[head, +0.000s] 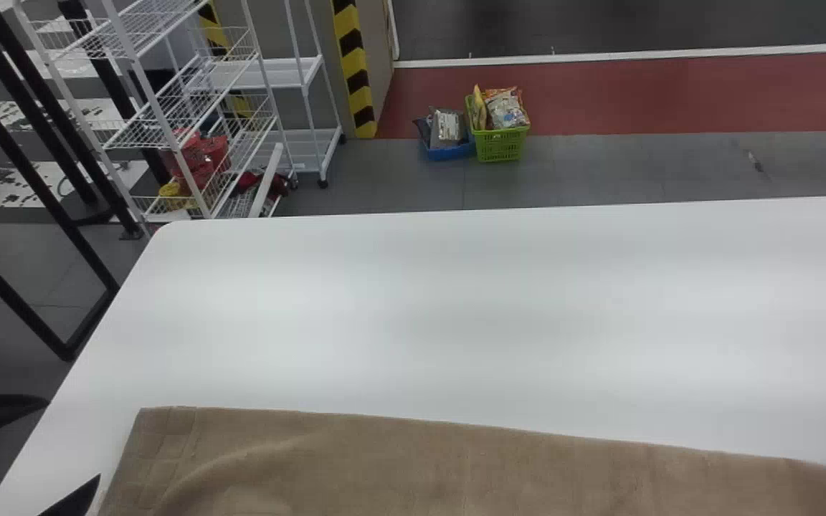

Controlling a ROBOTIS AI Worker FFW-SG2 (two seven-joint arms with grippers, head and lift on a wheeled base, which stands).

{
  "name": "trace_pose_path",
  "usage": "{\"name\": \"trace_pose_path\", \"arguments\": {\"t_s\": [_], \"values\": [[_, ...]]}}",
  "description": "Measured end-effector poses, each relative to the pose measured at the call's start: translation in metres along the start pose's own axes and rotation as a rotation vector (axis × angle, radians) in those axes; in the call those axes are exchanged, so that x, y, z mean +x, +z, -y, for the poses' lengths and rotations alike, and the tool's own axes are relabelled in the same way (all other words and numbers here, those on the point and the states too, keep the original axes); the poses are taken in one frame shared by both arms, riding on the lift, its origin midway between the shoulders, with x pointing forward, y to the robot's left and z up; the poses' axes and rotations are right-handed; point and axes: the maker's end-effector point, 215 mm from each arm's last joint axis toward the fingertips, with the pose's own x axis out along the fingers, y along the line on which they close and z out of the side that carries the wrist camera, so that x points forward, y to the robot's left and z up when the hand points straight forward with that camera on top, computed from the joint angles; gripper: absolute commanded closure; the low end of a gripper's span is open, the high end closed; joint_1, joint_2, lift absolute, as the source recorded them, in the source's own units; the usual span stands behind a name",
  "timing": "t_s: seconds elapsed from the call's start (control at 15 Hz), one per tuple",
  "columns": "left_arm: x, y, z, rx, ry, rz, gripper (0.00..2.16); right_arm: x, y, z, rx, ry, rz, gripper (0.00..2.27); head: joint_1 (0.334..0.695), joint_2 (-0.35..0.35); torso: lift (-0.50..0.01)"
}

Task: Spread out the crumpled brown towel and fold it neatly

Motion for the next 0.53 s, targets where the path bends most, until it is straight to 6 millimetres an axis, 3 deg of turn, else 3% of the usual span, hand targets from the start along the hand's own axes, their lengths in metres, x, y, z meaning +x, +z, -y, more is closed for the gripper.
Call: {"name": "trace_pose_path", "arguments": {"t_s": [0.13, 0.27, 0.53], "values": [[-0.001, 0.001, 0.003, 0.003, -0.006, 0.001, 0.06, 0.007, -0.002, -0.003, 0.035, 0.013, -0.006, 1.01, 0.695, 0.200, -0.128], [-0.003, 0.000, 0.006, 0.007, -0.011, -0.003, 0.06, 0.004, -0.007, 0.000, 0.085, 0.002, -0.014, 0.77, 0.695, 0.197, -0.128], [-0.003, 0.001, 0.008, 0.018, -0.016, 0.001, 0.06, -0.011, -0.024, 0.006, 0.131, -0.029, -0.040, 0.77, 0.695, 0.175, -0.128]]}}
